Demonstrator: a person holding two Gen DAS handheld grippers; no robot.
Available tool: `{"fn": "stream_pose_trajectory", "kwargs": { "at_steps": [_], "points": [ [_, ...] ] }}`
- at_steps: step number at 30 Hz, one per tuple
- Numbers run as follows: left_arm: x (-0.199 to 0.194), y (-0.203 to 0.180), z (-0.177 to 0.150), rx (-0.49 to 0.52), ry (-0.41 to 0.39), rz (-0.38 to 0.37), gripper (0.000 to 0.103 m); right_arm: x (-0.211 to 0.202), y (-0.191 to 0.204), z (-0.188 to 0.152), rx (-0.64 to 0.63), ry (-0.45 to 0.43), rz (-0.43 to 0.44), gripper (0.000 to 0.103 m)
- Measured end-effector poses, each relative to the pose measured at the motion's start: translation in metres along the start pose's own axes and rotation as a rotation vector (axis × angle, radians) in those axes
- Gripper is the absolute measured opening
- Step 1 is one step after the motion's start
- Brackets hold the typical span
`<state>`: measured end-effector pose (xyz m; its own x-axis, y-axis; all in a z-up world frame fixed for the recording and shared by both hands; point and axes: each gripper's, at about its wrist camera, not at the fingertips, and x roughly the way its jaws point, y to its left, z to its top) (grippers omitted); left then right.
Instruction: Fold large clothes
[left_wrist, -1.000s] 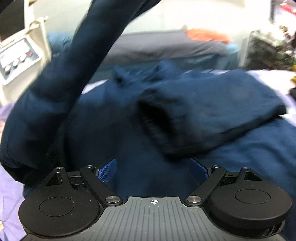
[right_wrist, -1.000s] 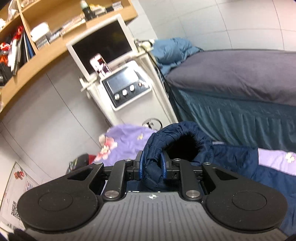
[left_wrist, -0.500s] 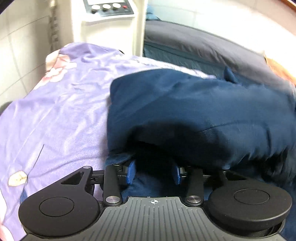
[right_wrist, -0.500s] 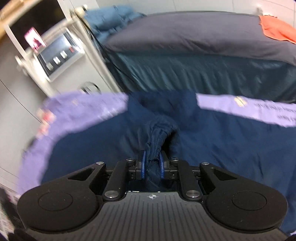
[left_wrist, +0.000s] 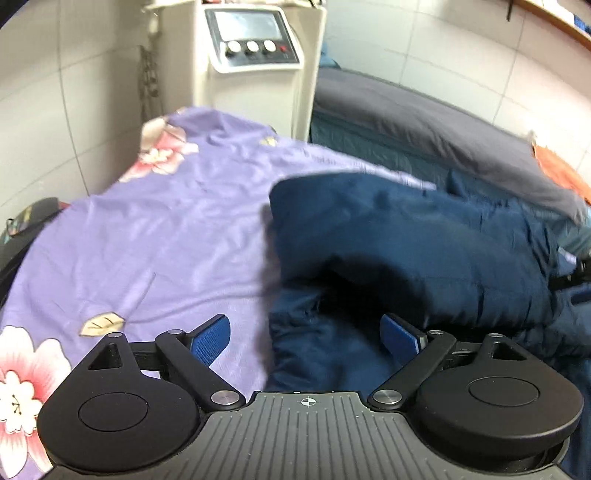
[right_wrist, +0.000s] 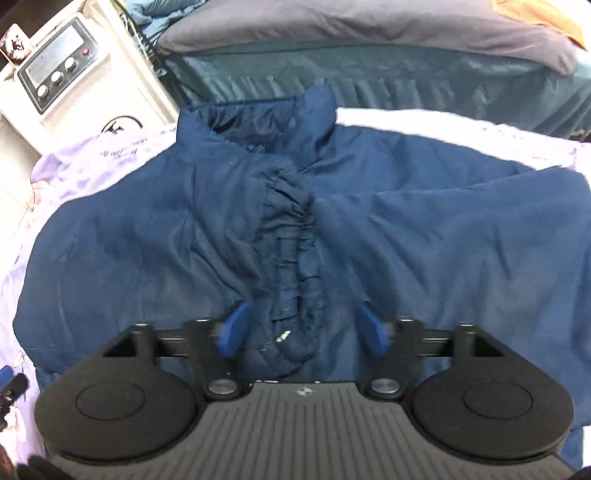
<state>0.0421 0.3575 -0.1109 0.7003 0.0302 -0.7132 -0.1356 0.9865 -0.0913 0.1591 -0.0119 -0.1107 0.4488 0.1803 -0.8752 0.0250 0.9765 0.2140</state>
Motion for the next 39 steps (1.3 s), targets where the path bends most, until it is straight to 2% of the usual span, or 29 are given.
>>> {"fn": "stream_pose_trajectory", "kwargs": {
  "at_steps": [3,5,8,10,12,14,15,17,19,20,22,25,27,29,34,39],
  "points": [
    [-0.005,-0.016,0.016,0.018,-0.037,-0.02,0.103,-0.019,0.001,-0.002,-0.028,-0.056,-0.038,0.082],
    [-0.003,-0.033,0.027,0.052,-0.067,-0.05,0.103,-0.032,0.01,-0.002,-0.084,-0.129,-0.049,0.082],
    [0.016,-0.063,0.046,0.108,-0.088,-0.114,0.103,-0.049,0.036,0.004,-0.225,-0.239,0.017,0.086],
    [0.034,-0.082,0.054,0.163,-0.083,-0.124,0.103,-0.051,0.055,0.006,-0.318,-0.267,0.077,0.088],
    [0.056,-0.1,0.058,0.227,-0.058,-0.089,0.103,-0.041,0.07,0.007,-0.388,-0.242,0.142,0.087],
    [0.08,-0.105,0.058,0.243,-0.006,-0.032,0.103,-0.019,0.079,0.007,-0.427,-0.165,0.181,0.083],
    [0.096,-0.102,0.057,0.236,0.049,0.0,0.103,-0.003,0.079,0.006,-0.42,-0.115,0.172,0.08],
    [0.117,-0.088,0.053,0.209,0.101,0.06,0.103,0.023,0.074,0.008,-0.384,-0.037,0.134,0.072],
    [0.128,-0.075,0.049,0.222,0.122,0.061,0.103,0.038,0.067,0.007,-0.365,-0.008,0.107,0.065],
    [0.131,-0.073,0.048,0.241,0.126,0.06,0.103,0.041,0.067,0.006,-0.37,-0.009,0.112,0.065],
    [0.137,-0.069,0.047,0.258,0.141,0.058,0.103,0.044,0.073,0.005,-0.398,-0.002,0.093,0.069],
    [0.142,-0.071,0.048,0.251,0.177,0.068,0.103,0.058,0.084,0.006,-0.42,0.044,0.08,0.089],
    [0.149,-0.072,0.05,0.234,0.204,0.065,0.103,0.069,0.096,0.005,-0.453,0.07,0.016,0.092],
    [0.153,-0.071,0.051,0.233,0.216,0.057,0.103,0.077,0.107,0.005,-0.459,0.09,-0.016,0.102],
    [0.157,-0.067,0.049,0.226,0.225,0.029,0.103,0.09,0.123,0.0,-0.472,0.091,-0.117,0.103],
    [0.154,-0.069,0.046,0.237,0.21,0.032,0.103,0.091,0.128,-0.005,-0.468,0.078,-0.15,0.103]
  ]
}}
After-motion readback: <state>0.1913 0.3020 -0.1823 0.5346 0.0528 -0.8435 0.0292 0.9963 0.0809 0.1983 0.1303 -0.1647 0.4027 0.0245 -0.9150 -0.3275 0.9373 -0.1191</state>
